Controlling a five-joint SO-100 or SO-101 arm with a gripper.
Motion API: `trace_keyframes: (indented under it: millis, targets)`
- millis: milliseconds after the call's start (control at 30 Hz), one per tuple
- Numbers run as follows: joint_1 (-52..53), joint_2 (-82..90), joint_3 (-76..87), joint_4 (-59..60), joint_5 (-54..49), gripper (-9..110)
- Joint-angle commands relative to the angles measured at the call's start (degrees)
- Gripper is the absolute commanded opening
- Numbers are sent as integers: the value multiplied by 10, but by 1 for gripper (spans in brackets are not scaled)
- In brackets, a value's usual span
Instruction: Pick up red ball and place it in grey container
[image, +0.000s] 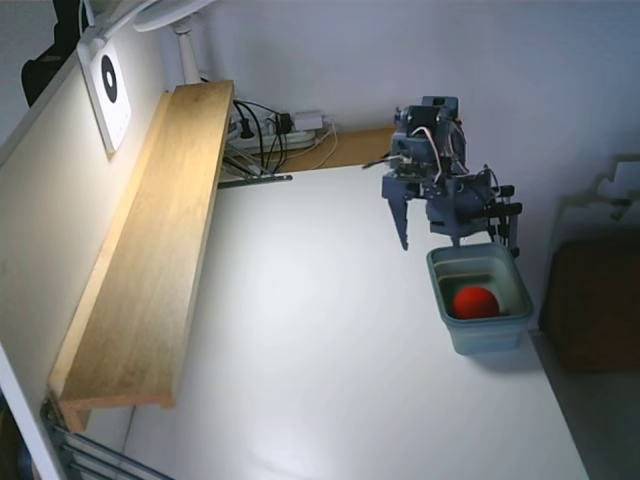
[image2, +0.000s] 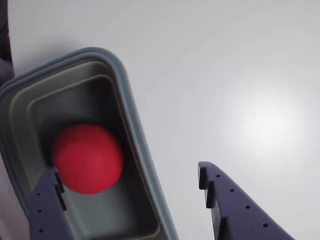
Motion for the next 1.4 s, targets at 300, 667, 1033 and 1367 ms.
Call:
trace_keyframes:
  millis: [300, 667, 1033, 1367]
  targets:
    - [152, 136, 80, 18, 2, 24]
    - [311, 236, 167, 25, 2, 17]
    - [472, 337, 254, 32, 2, 9]
    - [594, 413, 320, 37, 2, 4]
